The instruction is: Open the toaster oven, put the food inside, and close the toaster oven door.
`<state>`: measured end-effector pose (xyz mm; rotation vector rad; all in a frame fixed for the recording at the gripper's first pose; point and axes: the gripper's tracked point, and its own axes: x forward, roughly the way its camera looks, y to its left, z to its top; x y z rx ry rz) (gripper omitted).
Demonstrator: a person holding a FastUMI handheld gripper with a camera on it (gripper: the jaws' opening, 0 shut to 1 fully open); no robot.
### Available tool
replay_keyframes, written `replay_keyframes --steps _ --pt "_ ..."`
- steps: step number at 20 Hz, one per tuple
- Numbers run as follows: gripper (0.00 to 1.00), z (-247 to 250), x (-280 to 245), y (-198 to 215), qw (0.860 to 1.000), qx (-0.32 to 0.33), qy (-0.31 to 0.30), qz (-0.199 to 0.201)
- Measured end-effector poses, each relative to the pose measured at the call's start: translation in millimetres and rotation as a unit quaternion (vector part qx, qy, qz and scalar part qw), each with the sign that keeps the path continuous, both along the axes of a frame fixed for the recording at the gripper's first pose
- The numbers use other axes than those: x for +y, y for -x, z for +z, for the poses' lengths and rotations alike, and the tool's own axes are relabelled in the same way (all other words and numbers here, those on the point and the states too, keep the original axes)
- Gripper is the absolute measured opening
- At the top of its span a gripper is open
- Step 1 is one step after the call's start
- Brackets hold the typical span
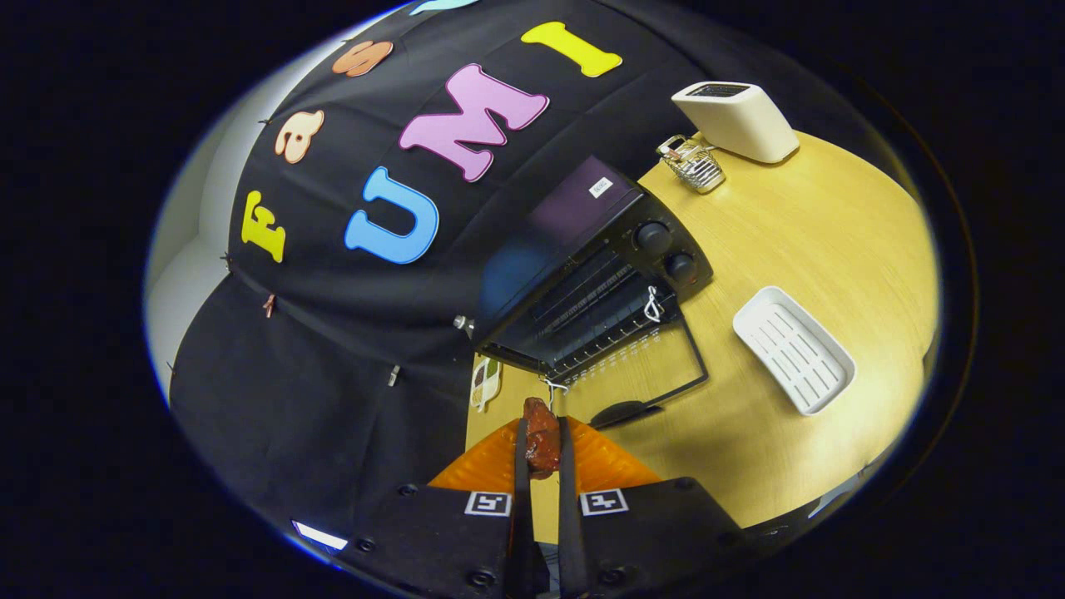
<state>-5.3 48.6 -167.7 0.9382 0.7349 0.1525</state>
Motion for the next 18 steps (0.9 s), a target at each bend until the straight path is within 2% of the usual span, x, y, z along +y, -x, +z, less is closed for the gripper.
replay_keyframes --steps 4,10,18 --pt "0.16 -5.2 12.2 -25.1 0.999 -0.004 -0.026 -0.023" --pt "0.15 -40.5 17.7 -65.5 0.999 -0.004 -0.030 -0.043" --pt "0.15 -96.4 9.9 -143.3 0.992 -0.019 -0.047 -0.118"
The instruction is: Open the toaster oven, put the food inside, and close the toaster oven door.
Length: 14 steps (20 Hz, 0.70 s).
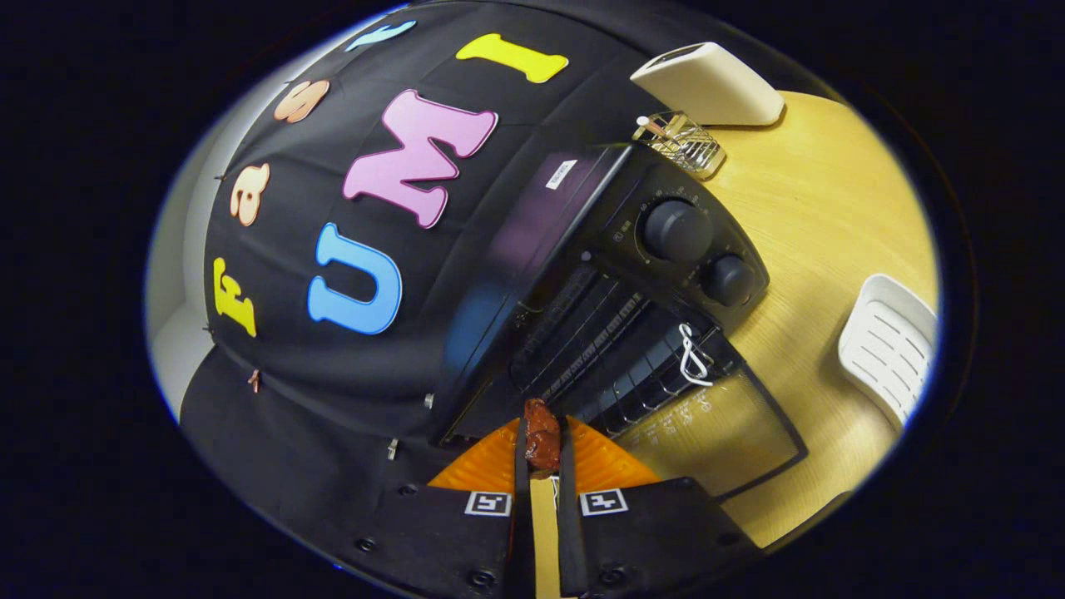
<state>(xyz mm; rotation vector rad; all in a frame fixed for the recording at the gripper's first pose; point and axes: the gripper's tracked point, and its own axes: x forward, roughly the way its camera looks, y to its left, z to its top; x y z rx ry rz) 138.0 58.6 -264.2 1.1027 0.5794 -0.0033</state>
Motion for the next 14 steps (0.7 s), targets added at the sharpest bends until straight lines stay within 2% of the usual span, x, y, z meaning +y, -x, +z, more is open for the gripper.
replay_keyframes --steps 3,14 --pt "0.15 -17.7 4.2 -18.9 1.000 0.001 0.003 -0.024" --pt "0.15 -51.8 32.7 -50.2 0.998 -0.011 0.011 -0.065"
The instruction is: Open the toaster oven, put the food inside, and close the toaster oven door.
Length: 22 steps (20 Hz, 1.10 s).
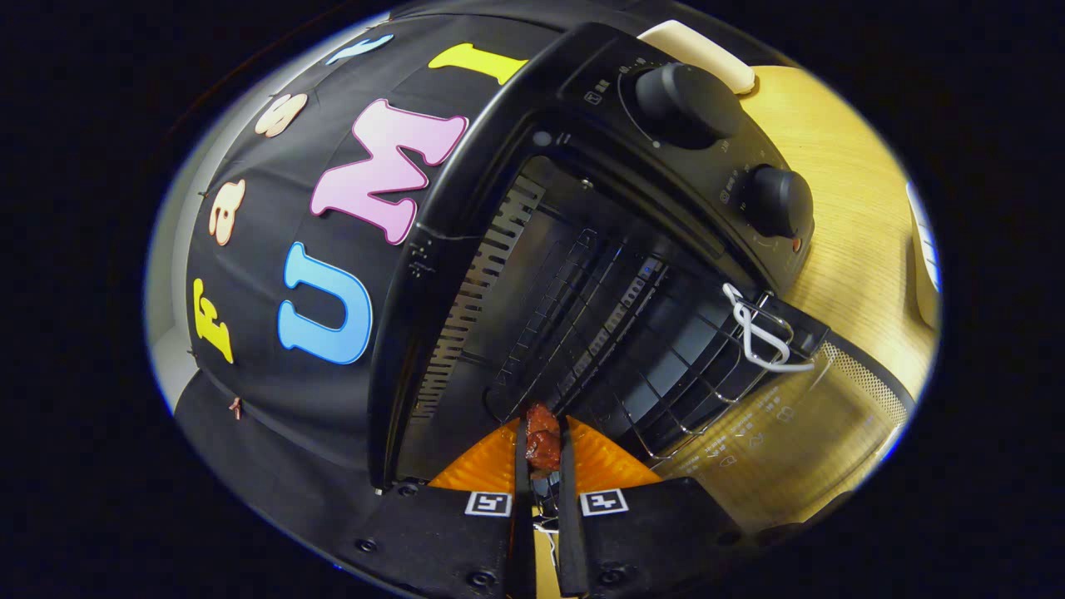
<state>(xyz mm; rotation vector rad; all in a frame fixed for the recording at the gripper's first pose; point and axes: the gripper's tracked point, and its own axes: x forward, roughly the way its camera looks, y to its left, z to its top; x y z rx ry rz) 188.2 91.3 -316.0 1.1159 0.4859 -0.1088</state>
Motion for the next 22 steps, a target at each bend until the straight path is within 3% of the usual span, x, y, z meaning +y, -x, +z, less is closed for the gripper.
replay_keyframes --steps 8,11,12,14,22 --pt "0.30 0.0 -6.1 11.2 0.998 0.027 0.062 0.014" --pt "0.56 9.2 -9.3 21.5 0.994 0.020 0.101 0.037" --pt "0.73 14.7 -6.1 24.1 0.993 0.014 0.103 0.048" --pt "0.97 14.0 -7.5 32.6 0.989 0.020 0.130 0.063" --pt "0.98 30.2 -13.0 70.8 0.973 0.030 0.195 0.122"
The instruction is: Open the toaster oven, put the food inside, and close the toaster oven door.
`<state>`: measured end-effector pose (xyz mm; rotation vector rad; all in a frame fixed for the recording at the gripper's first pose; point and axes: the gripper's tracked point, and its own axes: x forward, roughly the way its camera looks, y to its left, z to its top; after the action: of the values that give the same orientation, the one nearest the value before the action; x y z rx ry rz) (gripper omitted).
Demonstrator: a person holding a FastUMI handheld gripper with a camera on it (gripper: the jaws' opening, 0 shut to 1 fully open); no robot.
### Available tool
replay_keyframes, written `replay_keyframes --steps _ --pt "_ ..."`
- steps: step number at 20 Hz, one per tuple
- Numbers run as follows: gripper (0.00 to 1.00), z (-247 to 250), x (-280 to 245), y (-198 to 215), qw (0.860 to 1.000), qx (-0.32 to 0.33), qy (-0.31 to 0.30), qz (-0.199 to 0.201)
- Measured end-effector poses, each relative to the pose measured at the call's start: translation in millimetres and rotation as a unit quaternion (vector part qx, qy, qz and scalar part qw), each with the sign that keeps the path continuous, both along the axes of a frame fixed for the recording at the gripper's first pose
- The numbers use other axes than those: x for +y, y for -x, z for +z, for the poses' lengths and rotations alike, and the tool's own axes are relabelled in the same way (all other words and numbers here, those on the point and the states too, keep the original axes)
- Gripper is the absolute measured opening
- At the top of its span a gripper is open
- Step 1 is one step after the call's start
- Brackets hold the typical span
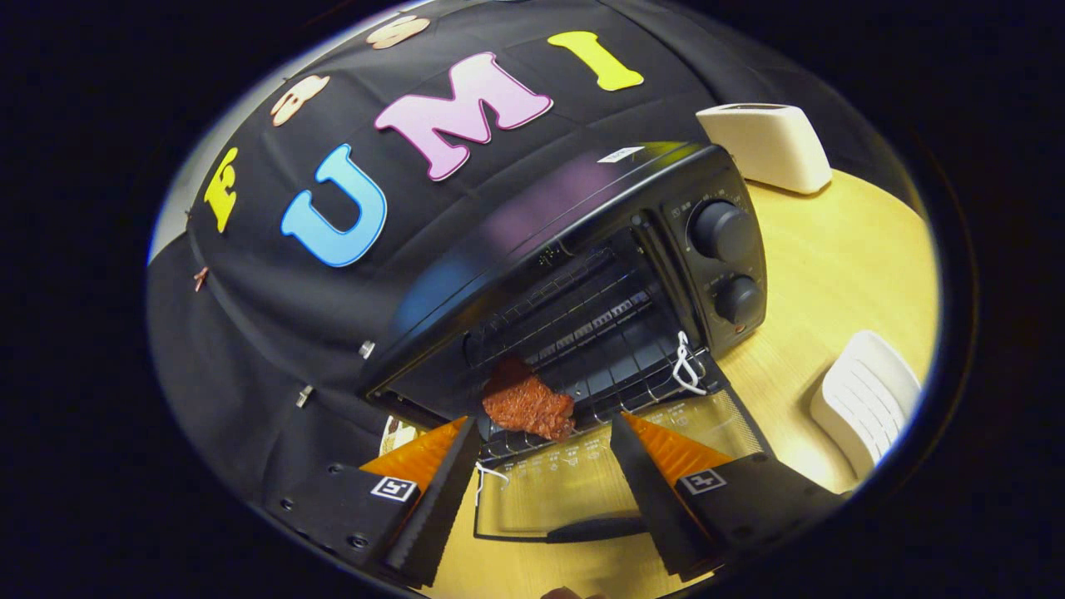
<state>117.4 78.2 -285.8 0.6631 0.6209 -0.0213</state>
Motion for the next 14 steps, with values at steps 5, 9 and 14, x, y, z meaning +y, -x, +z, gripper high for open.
replay_keyframes --steps 5,9,14 --pt "0.98 4.9 -0.6 32.7 0.996 0.013 0.064 0.056" --pt "0.98 10.3 8.3 63.3 0.987 0.015 0.117 0.109" --pt "0.98 -0.6 15.1 108.6 0.970 0.038 0.178 0.164"
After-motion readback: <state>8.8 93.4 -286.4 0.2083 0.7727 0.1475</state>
